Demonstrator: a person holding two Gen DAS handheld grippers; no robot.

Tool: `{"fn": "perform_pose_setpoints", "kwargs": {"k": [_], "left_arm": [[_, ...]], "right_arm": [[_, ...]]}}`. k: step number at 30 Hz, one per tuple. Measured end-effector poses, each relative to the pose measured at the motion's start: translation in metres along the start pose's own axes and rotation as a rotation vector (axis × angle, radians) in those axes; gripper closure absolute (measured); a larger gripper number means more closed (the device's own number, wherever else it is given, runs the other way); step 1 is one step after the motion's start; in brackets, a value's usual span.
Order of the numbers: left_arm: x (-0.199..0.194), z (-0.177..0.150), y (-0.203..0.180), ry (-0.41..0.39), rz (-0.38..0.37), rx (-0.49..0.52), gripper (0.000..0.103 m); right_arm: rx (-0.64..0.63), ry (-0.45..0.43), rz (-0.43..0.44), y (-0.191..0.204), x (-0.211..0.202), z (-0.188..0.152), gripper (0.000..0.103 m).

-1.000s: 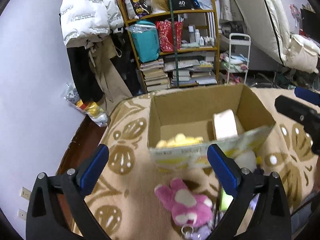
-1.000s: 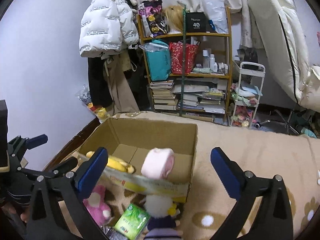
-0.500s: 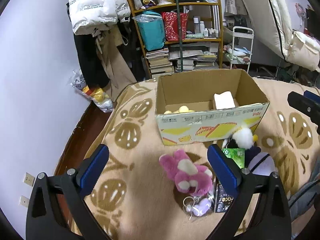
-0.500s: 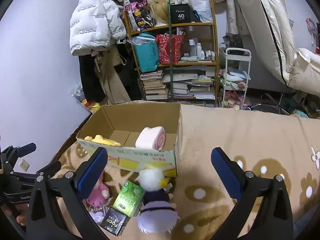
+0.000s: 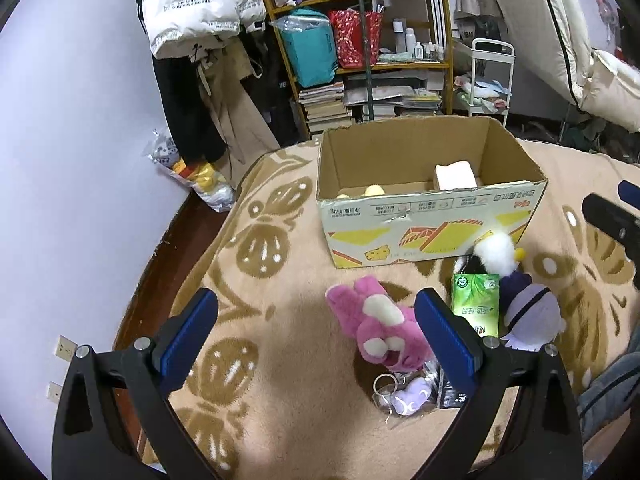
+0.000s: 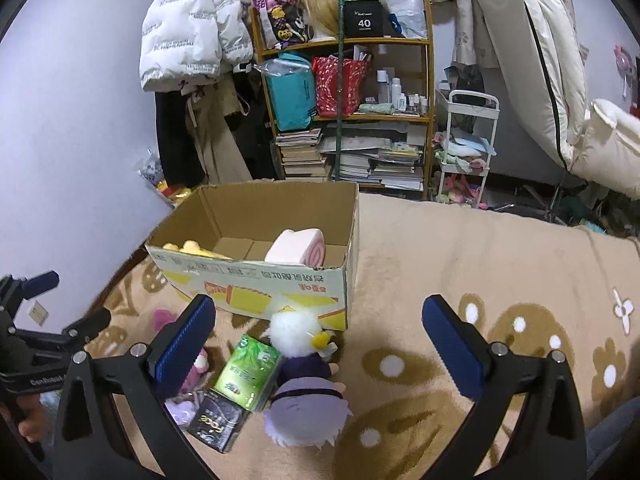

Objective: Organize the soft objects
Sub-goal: 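Withdraw both tools from the box back toward the remaining toys, then grasp the pink plush bunny with the left tool while the right tool grasps the purple doll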

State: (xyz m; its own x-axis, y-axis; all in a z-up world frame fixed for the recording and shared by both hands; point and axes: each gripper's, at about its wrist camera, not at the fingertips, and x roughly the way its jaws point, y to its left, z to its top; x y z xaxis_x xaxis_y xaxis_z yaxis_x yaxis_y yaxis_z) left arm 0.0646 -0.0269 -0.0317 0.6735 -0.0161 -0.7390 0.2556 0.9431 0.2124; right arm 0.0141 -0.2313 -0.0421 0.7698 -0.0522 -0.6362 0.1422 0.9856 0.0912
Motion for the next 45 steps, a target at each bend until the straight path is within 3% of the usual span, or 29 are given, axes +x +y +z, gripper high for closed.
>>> {"fn": "perform_pose_setpoints", "kwargs": {"k": [16,25,34,45], "left_arm": [[0.045,-0.005,-0.005,0.126,-0.038,-0.035,0.005],[0.065,-0.013,-0.025,0.193,-0.05,0.026,0.005],[0.085,-0.018,-0.04,0.256,-0.055,0.065,0.005],[0.112,-0.027,-0.049,0.334,-0.09,0.06,0.005]], "right_arm": [[0.0,0.127,-0.027,-0.001,0.039,-0.012,0.0],[-0.02,0.219,-0.059,0.0,0.06,-0.023,0.0],[-0.037,0.373,-0.093,-0.001,0.087,-0.039,0.0],[-0.02,0.557,-0.05,-0.001,0.122,-0.06,0.0]]}}
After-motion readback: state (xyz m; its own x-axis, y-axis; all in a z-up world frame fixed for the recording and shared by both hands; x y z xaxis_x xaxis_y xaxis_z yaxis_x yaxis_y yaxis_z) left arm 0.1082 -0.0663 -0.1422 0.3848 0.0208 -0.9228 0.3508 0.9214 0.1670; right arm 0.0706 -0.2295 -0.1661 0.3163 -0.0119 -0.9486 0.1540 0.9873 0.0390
